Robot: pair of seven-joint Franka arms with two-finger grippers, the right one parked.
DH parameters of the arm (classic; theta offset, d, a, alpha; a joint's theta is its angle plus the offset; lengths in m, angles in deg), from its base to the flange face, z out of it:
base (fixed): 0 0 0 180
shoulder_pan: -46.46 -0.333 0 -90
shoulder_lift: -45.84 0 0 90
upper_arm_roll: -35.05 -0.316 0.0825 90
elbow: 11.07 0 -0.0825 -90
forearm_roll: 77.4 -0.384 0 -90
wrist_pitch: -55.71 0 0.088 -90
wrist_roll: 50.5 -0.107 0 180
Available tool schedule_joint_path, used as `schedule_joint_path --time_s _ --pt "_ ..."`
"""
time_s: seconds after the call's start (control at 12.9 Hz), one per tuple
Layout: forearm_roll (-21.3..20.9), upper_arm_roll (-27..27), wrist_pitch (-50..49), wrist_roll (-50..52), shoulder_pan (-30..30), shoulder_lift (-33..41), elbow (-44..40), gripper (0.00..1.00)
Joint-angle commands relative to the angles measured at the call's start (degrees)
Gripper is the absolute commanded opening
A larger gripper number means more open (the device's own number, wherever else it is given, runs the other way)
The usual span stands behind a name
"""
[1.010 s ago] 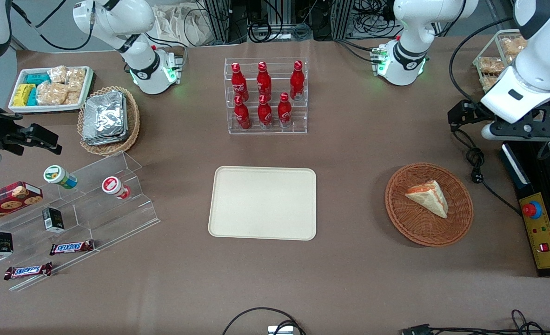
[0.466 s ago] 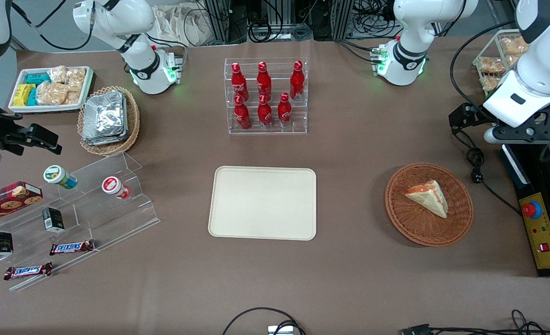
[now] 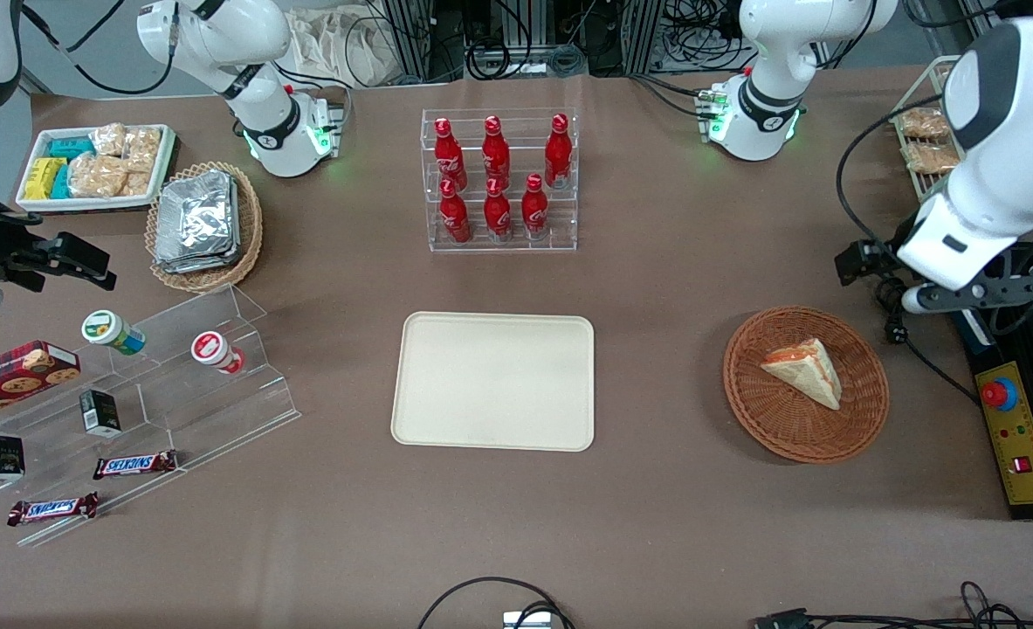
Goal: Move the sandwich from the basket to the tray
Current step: 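Move the left gripper down over the wrapped sandwich in the wicker basket, then close the left gripper on the sandwich's wrapped edge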
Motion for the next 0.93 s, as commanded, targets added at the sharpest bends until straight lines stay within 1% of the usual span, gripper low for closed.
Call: schedule_joint_path --time_s 0.0,0.08,0.16,0.31,0.7,0.85 --pt "0.3 0.1 7.6 16.3 -0.4 -4.1 2.2 1.0" --pt "-0.7 0.1 11.1 24.3 -0.4 -7.0 2.6 1.0" --pt "-0.8 0.1 15.1 30.9 -0.4 -9.6 3.4 1.0" --pt "-0.9 -1.4 22.5 39.2 -0.3 -13.2 6.1 1.0" --pt "-0.9 -4.0 38.8 40.4 -0.4 -15.9 16.3 1.0" --pt "-0.8 -4.0 40.8 41.2 -0.3 -17.8 16.7 1.0"
